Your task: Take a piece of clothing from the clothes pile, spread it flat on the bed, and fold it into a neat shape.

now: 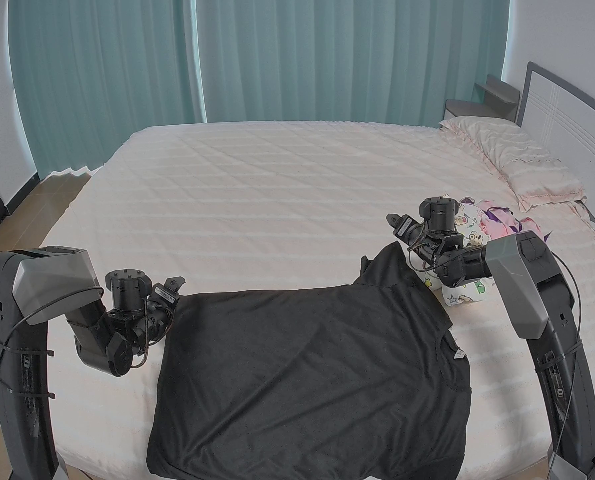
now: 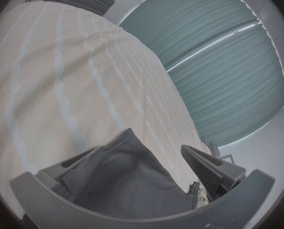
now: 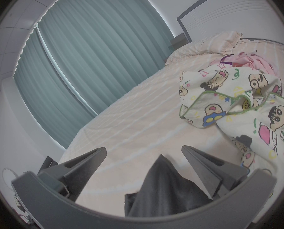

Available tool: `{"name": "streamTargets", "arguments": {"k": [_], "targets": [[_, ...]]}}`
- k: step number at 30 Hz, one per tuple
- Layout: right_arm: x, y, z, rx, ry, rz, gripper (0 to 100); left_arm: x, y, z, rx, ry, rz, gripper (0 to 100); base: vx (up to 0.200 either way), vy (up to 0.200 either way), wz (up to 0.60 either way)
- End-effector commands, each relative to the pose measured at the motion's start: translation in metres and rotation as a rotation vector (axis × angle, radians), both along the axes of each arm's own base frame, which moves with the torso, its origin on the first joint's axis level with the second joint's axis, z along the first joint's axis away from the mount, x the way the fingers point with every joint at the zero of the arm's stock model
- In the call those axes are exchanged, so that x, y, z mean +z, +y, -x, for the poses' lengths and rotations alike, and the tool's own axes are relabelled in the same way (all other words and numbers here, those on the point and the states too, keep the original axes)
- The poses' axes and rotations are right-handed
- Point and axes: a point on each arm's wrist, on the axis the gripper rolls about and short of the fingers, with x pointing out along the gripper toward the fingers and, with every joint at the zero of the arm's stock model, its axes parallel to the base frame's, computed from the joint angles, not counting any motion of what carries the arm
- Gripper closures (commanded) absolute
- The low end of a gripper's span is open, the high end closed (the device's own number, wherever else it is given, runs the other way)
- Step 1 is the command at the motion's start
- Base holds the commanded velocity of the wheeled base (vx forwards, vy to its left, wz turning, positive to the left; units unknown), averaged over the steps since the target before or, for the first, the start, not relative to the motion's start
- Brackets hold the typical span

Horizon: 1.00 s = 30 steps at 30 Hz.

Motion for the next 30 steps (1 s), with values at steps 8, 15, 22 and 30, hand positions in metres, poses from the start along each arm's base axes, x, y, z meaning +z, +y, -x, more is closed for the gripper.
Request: {"name": "streamTargets", "arguments": {"k": [8, 15, 22, 30], "targets": [[-0.023, -0.012, 0.017, 0.051, 0.148, 0.007, 0, -0.001, 0.0, 0.0, 0.001, 0.001, 0.0, 0, 0.0, 0.0, 0.0], [-0.035, -0.022, 0.019, 0.041, 0.189, 0.017, 0, -0.001, 0.0, 0.0, 0.001, 0.004, 0.0, 0, 0.0, 0.0, 0.0], [-0.05, -0.022, 0.022, 0.043, 0.229, 0.019, 0, -0.001, -0.001, 0.0, -0.002, 0.004, 0.0, 0, 0.0, 0.0, 0.0], [-0.068, -0.019, 0.023, 0.035, 0.253, 0.023, 100, -0.005, -0.002, 0.001, -0.008, 0.012, -0.021, 0, 0.0, 0.0, 0.0]]}}
